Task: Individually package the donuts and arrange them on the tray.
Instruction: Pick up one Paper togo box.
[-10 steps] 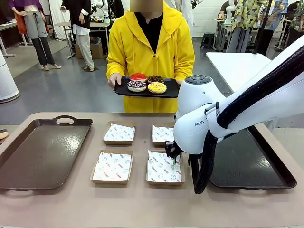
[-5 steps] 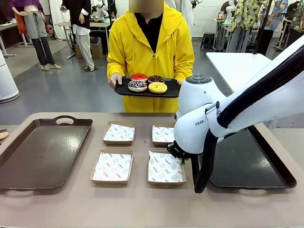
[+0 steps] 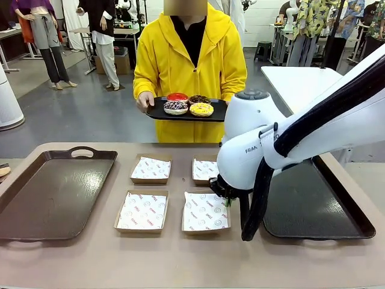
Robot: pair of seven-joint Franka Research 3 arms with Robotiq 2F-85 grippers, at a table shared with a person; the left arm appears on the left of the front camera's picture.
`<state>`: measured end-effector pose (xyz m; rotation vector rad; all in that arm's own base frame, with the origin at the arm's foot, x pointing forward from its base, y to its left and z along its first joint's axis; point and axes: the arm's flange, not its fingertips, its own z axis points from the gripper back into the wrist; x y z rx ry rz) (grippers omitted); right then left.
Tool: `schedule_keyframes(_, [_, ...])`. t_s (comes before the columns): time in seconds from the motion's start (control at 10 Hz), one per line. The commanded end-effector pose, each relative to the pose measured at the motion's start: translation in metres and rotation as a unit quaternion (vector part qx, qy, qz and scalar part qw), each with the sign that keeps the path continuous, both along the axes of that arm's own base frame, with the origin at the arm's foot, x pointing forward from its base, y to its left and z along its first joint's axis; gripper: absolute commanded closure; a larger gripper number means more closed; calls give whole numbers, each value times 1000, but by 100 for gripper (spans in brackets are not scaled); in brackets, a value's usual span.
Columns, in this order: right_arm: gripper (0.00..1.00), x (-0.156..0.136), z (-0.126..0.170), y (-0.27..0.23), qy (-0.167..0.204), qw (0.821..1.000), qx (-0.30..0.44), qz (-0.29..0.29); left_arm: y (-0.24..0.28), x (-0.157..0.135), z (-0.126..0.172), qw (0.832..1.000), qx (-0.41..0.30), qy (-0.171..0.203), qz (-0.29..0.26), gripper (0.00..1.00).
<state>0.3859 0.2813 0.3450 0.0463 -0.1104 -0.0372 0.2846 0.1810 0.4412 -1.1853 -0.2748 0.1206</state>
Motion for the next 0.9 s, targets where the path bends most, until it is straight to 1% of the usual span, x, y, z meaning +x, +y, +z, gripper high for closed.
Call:
schedule_keyframes(0.0, [100, -6, 66, 4, 14, 999, -8, 41, 1, -1, 1, 1000, -8, -8, 0, 0])
schedule_keyframes(0.1, [100, 7, 97, 9, 20, 999, -13, 32, 1, -1, 1, 1000, -8, -8, 0, 0])
schedule_keyframes(0.2, [100, 26, 119, 14, 29, 999, -20, 29, 1, -1, 1, 1000, -8, -8, 0, 0])
schedule_keyframes(0.4, [100, 73, 146, 24, 59, 998, -24, 23, 1, -1, 1, 1000, -8, -8, 0, 0])
schedule_keyframes(0.5, [100, 94, 157, 27, 63, 997, -25, 27, 1, -1, 1, 1000, -8, -8, 0, 0])
schedule_keyframes(0.6, [100, 119, 168, 28, 53, 998, -27, 23, 1, -1, 1, 1000, -8, -8, 0, 0])
schedule_keyframes(0.7, [100, 142, 180, 27, 46, 999, -13, 17, 1, -1, 1, 1000, -8, -8, 0, 0])
schedule_keyframes(0.8, [100, 158, 187, 27, 43, 999, -7, 23, 1, -1, 1, 1000, -8, -8, 0, 0])
